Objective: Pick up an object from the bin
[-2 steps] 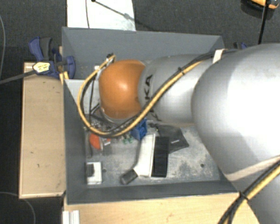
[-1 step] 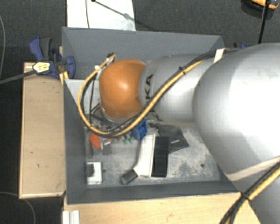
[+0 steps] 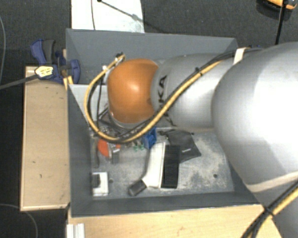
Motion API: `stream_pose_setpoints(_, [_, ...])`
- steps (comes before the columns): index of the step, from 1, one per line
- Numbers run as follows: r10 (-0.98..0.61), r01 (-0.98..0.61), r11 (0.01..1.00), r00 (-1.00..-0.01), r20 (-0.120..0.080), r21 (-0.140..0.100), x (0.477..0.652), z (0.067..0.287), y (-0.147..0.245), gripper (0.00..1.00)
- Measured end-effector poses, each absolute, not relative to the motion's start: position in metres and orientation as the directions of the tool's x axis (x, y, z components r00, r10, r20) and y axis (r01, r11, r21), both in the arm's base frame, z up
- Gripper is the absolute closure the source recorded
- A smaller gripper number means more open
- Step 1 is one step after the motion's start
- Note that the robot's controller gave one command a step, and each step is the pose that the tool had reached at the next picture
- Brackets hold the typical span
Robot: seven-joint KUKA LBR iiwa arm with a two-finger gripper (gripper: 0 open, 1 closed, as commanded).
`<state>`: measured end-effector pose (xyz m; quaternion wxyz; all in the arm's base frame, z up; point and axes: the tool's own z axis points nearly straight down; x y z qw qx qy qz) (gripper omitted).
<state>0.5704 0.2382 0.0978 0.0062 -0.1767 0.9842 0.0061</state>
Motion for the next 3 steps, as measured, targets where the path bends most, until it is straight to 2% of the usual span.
stream_pose_setpoints(1, [-0.345, -0.346, 0.938, -0.938, -0.021, 0.010, 0.572, 0.118, 0.238, 1.00])
stream_pose_setpoints(3, [-0.342, -0.343, 0.939, -0.939, -0.027, 0.010, 0.573, 0.139, 0.239, 1.00])
